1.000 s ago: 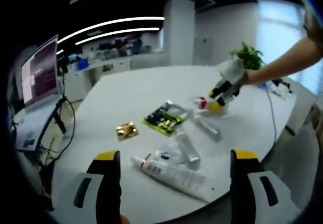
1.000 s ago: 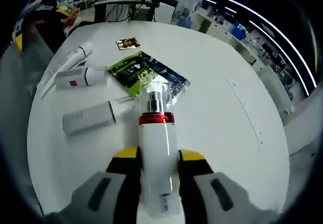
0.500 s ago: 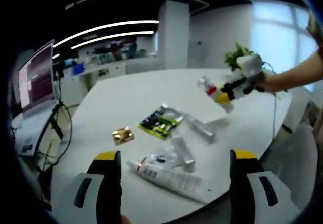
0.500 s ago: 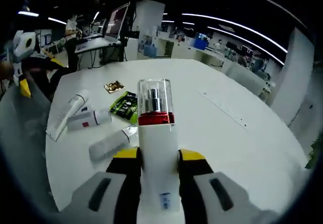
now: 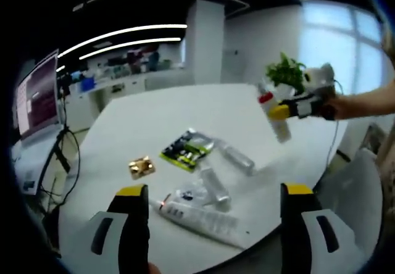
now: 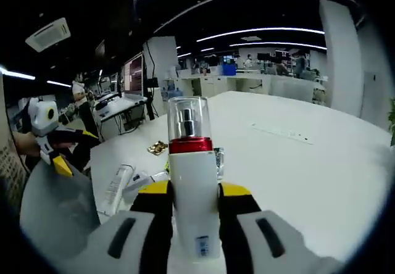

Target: Arrange the skincare products in the storage area until every visible bottle or jar stands upright without overlapping.

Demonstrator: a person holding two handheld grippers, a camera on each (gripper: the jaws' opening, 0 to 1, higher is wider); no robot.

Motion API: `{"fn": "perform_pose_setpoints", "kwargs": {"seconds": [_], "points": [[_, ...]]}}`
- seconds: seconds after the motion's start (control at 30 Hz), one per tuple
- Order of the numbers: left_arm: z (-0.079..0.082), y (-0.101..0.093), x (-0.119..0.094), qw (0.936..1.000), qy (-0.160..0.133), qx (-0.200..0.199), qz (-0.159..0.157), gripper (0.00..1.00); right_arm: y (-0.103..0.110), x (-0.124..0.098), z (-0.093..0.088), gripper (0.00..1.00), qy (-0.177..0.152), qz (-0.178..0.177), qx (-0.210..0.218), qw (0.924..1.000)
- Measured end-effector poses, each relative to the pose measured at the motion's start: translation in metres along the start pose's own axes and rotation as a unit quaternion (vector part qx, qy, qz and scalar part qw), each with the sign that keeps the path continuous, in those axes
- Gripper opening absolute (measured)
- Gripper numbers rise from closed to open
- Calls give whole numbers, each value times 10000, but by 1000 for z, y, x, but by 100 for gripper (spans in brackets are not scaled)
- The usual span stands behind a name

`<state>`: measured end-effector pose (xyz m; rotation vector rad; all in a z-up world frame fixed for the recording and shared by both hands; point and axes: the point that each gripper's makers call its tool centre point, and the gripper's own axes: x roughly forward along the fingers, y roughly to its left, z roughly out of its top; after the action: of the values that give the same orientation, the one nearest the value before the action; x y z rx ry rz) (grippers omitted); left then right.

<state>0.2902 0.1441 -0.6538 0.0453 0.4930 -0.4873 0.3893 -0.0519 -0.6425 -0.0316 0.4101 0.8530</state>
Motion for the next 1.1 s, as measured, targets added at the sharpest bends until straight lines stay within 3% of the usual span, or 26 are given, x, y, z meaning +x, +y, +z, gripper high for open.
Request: {"fn": "perform_pose_setpoints", "kwargs": {"seconds": [0.23, 0.53, 0.63, 0.77, 1.0, 1.1], "points": [[23, -24, 1, 9990, -219, -119, -384, 86, 47, -13, 18, 27, -572, 516, 538, 9956], [61, -84, 5, 9887, -543, -19, -1395, 85, 107, -26, 44, 27, -1031, 1470, 747, 9809], [62, -99, 5, 9853, -483, 290, -1612, 83, 118, -28, 49, 27, -1054, 1596, 721, 9789], [66, -113, 3, 9813, -487, 282, -1841, 83, 122, -31, 52, 27, -1161, 1672, 771, 9760], [74, -122, 6, 9772, -497, 396, -2025, 81, 139, -49, 63, 27, -1513, 2021, 1053, 9619], [82, -131, 2, 9714, -580, 368, -2272, 79, 149, -58, 68, 27, -1568, 2238, 1054, 9561]]}}
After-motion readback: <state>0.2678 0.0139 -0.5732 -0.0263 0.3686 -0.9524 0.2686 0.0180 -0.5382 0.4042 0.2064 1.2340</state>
